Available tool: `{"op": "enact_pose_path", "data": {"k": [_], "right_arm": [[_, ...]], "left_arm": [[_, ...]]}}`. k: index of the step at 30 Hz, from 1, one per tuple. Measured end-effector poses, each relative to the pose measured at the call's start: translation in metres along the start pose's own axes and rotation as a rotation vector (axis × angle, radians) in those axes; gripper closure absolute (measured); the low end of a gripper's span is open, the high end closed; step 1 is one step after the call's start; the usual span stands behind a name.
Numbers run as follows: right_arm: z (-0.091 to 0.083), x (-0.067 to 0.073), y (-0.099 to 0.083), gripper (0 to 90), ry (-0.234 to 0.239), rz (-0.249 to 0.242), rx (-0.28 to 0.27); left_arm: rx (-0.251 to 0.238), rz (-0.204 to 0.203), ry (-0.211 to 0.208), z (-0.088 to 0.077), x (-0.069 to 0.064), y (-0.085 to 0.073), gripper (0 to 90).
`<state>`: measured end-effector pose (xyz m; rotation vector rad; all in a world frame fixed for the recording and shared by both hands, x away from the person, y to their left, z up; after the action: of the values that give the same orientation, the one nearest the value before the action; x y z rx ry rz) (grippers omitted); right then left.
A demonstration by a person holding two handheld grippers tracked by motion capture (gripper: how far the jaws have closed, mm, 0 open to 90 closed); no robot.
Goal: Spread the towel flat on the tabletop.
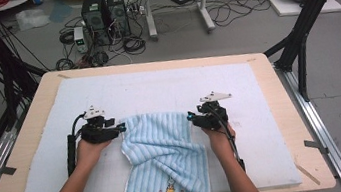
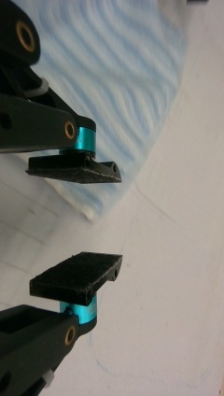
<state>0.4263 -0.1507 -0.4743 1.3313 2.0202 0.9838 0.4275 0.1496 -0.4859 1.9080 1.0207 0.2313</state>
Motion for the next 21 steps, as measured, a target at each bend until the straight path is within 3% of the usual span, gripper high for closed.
{"op": "enact_pose_path", "data": {"k": [3,6,8,10,11,13,15,17,19,21], "right_arm": [[0.018,0.003,-0.001,56.1,0.004,0.001,0.047],[0.033,0.009,-0.009,59.2,0.005,-0.046,0.113],[0.033,0.010,-0.007,82.6,0.014,-0.074,0.096],[0.033,0.004,-0.006,83.7,-0.079,-0.175,0.081],[0.033,-0.003,-0.004,83.7,-0.132,-0.187,0.069],[0.034,-0.017,-0.001,82.8,-0.205,-0.159,0.041],[0.035,-0.027,-0.003,76.7,-0.233,-0.130,0.055],[0.034,-0.030,-0.003,64.6,-0.202,-0.081,0.049],[0.029,-0.028,-0.001,59.7,-0.180,-0.068,0.021],[0.022,-0.026,0.002,54.5,-0.149,-0.048,-0.005]], "left_arm": [[0.016,0.013,0.012,0.009,0.000,0.000,48.0],[0.022,0.002,0.011,0.015,-0.002,-0.002,47.7],[0.021,0.009,0.015,0.016,-0.003,-0.001,47.5],[0.017,0.009,0.019,0.014,-0.003,0.000,46.9],[0.008,0.006,0.022,0.013,-0.003,0.001,46.6],[0.004,-0.003,0.023,0.012,-0.002,0.002,45.9],[-0.001,-0.004,0.026,0.013,-0.001,0.002,45.8],[-0.005,-0.003,0.029,0.015,0.000,0.003,45.8],[-0.010,-0.015,0.034,0.019,0.002,0.004,46.3],[0.019,0.003,0.044,0.025,0.004,0.006,47.2]]}}
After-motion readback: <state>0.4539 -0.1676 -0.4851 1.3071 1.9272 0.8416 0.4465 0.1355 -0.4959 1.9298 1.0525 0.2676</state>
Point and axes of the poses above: each handheld gripper's, and its own axes: z roughly forward along the jaws, y roughly out of its top, x roughly to its left, the point moved 8 cm from there along z, roughly forward along the jaws, and after that the axes turned 9 degrees about -y, right-handed, at the moved point
